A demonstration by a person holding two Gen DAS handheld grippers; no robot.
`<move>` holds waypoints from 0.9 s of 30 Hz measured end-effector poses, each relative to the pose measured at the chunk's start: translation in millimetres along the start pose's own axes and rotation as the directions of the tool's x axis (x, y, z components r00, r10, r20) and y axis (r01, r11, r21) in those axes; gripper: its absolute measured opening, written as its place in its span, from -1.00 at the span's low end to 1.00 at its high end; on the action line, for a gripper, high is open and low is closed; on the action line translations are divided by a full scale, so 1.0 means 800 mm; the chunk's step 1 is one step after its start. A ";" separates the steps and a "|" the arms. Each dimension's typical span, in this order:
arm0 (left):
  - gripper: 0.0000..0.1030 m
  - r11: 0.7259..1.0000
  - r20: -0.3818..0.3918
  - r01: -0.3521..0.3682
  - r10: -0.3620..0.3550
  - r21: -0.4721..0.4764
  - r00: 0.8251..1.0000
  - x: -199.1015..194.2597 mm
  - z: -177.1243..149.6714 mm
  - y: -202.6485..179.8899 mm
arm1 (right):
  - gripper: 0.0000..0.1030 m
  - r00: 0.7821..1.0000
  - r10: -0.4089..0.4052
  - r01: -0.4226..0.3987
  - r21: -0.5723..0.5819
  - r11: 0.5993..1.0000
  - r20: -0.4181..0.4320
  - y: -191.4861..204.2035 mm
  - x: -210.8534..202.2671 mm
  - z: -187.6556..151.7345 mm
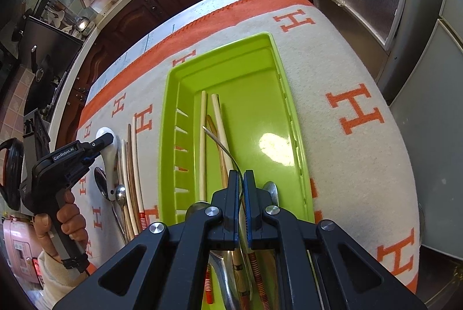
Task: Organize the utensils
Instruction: 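Lower the white spoon into the tray with the left tool while the right tool releases the fork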
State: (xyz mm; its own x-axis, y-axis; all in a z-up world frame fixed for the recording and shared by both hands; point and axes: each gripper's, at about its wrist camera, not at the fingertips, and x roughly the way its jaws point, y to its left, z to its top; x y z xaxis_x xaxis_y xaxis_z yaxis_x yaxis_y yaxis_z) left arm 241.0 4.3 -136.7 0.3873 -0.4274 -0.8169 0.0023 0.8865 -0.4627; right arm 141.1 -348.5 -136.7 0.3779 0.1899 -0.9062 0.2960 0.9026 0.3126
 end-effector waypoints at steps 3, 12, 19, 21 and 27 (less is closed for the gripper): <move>-0.91 1.000 0.016 0.004 -0.004 0.009 1.000 -0.015 0.001 -0.005 | -0.93 1.000 0.006 -0.006 0.004 1.000 0.005 0.000 -0.004 0.000; -0.91 0.998 0.005 0.049 -0.049 0.034 0.999 -0.068 -0.013 -0.030 | -0.89 0.998 0.052 -0.052 0.014 0.999 0.021 0.003 -0.028 -0.010; -0.90 0.989 -0.040 0.102 -0.098 0.108 0.994 -0.093 -0.049 -0.082 | -0.74 0.996 0.075 -0.076 0.022 0.997 0.052 -0.003 -0.049 -0.015; -0.91 0.983 -0.064 0.121 -0.114 0.135 0.991 -0.092 -0.061 -0.106 | -0.59 0.995 0.082 -0.084 0.037 0.996 0.060 -0.008 -0.052 -0.014; -0.90 0.972 -0.118 0.155 -0.135 0.178 0.984 -0.080 -0.086 -0.167 | -0.56 0.990 0.102 -0.109 0.079 0.991 0.098 -0.028 -0.076 -0.024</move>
State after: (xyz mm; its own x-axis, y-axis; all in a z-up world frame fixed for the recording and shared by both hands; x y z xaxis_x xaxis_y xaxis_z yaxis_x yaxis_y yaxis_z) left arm 152.1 -99.1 -46.2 0.2719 -0.5614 -0.7816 0.2262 0.8267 -0.5152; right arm 94.6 -373.0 -93.9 0.4903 0.2417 -0.8374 0.3211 0.8431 0.4314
